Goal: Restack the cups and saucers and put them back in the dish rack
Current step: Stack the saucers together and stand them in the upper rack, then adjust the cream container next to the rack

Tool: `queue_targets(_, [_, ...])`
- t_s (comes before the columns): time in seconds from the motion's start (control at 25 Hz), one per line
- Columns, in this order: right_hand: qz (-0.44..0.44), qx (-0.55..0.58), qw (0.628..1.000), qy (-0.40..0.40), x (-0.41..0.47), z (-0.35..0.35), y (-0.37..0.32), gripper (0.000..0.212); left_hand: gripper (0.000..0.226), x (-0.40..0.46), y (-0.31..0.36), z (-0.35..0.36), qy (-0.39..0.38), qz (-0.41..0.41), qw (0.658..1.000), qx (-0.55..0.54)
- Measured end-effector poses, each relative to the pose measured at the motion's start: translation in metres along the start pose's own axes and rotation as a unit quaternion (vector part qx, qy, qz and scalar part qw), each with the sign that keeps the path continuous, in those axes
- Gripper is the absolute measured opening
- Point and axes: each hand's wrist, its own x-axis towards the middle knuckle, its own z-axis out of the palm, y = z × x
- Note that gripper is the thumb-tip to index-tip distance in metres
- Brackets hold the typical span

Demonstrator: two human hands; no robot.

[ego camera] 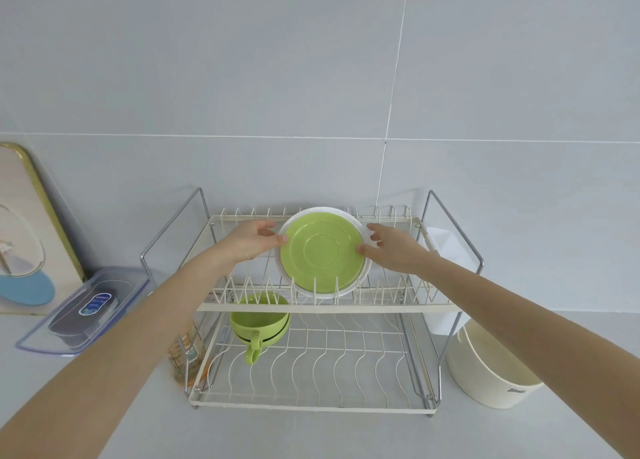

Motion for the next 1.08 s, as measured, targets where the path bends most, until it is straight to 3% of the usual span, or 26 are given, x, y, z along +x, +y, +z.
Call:
queue_targets(0.24, [-0.075,-0.153,0.985,0.037,-0.039,-0.017,-0.004,0.069,0.06,-0.036,0.021,0.008,0.053,0.135,0.962,0.23])
queue_targets(0.44, [-0.09,-0.188,0.974,0.086,-0.081,-0.037,0.004,0.069,0.062,-0.069,0.042,0.025,0.061,0.165,0.915,0.362])
queue_targets(1.08, [-0.013,-0.173,0.976,0.13,-0.178,-0.115,0.119,0.066,0.058,-0.129,0.165,0.16,0.038,0.299,0.893,0.334])
